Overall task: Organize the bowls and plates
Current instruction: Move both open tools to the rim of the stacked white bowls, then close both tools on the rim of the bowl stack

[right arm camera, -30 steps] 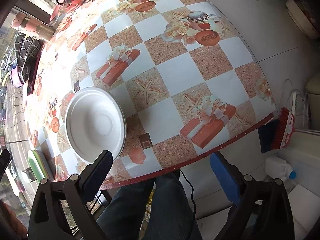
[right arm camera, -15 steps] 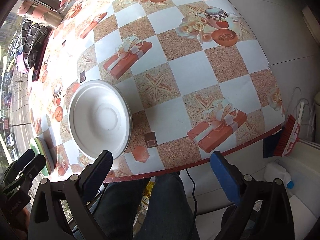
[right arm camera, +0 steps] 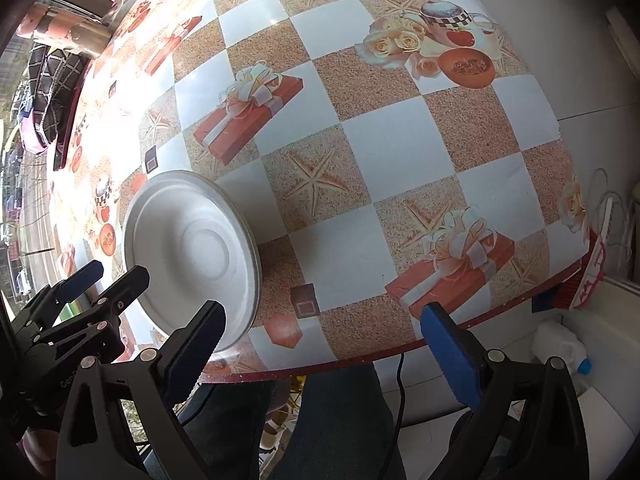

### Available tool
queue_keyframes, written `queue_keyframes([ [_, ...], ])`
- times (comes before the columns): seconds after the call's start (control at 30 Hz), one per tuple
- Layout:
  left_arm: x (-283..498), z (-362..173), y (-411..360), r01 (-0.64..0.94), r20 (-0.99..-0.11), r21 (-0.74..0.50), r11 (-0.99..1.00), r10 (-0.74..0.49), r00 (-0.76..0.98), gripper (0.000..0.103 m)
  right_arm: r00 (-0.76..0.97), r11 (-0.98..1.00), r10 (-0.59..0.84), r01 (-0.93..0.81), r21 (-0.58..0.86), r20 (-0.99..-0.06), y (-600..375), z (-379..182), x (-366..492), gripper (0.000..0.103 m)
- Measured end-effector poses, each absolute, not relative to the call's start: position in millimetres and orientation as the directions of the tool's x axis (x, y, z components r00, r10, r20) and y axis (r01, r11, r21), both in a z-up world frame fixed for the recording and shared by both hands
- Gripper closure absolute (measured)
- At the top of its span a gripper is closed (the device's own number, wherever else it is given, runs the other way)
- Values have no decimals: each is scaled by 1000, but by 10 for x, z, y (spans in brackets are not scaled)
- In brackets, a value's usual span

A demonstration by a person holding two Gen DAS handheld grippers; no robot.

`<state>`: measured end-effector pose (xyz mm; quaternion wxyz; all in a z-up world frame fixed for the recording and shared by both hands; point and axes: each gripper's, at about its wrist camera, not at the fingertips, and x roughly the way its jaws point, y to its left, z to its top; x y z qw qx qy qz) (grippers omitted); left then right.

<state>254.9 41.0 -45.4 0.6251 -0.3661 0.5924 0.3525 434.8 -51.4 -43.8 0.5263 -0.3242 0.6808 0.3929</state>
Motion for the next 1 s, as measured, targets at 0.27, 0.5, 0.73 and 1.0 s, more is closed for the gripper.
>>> queue_keyframes([
  [0.27,2568,-788,474,-812,-999,6,584,-23,-24,24,-194,518,-116,-849,108,-974,-448,-812,4174,4],
  [0.5,2534,-935,504,-793,-998,-28,609,-57,-9,24,-174,537,-124,-840,81,-977,-458,-936,4101,4],
  [0.73,2475,-1048,587,-819,-995,-78,568,-94,30,21,-175,487,-103,-867,104,-979,-321,-1058,4069,2],
  [1.0,2374,-1093,601,-847,-994,-94,523,-96,51,21,-163,401,-100,-909,110,-982,-168,-1073,4006,0],
])
